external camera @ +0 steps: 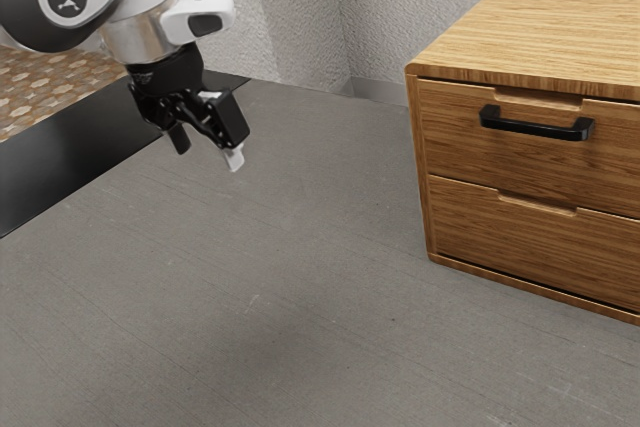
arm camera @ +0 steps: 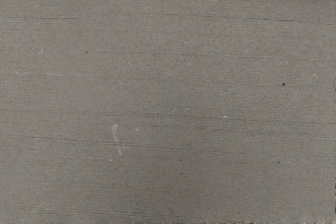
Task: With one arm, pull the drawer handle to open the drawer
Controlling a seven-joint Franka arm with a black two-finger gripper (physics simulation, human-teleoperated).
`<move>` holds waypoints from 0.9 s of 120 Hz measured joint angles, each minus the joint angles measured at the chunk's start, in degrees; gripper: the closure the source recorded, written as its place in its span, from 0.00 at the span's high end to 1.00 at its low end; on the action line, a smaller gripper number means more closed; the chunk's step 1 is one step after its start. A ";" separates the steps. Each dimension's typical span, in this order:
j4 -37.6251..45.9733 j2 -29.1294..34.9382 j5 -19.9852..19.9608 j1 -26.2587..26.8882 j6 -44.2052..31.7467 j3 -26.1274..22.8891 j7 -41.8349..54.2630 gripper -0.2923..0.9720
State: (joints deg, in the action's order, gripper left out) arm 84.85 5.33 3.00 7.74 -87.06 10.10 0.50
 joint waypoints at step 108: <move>-16.86 -5.23 -5.42 -1.56 8.49 -9.16 -51.49 0.77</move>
State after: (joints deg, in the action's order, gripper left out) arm 67.99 0.09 -2.42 6.18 -78.57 0.93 -50.99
